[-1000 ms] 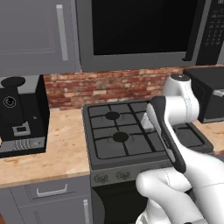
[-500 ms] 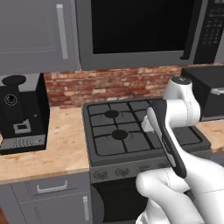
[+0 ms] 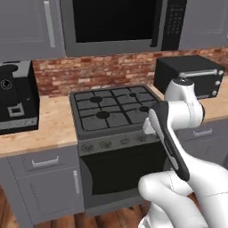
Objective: Navigate to the dishwasher.
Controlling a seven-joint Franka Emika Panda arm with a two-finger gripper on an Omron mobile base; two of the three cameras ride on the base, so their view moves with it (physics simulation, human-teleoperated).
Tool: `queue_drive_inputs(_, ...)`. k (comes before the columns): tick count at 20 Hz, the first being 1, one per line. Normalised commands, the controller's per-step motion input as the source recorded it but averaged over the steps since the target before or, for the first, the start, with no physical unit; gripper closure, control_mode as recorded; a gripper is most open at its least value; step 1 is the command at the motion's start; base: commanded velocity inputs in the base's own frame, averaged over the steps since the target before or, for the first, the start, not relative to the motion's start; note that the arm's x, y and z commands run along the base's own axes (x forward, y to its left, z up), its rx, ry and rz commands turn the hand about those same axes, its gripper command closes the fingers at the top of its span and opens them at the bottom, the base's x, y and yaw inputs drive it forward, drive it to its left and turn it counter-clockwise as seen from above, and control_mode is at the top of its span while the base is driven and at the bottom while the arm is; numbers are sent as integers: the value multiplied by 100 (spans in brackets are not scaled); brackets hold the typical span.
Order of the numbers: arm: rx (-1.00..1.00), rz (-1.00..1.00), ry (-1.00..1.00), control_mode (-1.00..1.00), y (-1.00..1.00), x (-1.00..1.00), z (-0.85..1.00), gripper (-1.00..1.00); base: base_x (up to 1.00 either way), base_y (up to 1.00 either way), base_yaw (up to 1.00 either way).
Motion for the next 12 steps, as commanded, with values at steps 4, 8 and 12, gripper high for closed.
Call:
queue_drive_inputs(4, 0, 0, 0, 100, 0, 0, 0, -100, -45, -29, -52)
queue_drive_inputs(8, 0, 0, 0, 100, 0, 0, 0, -100, -8, -22, -60)
queue_drive_inputs(12, 0, 0, 0, 100, 0, 0, 0, -100, 0, -14, -65)
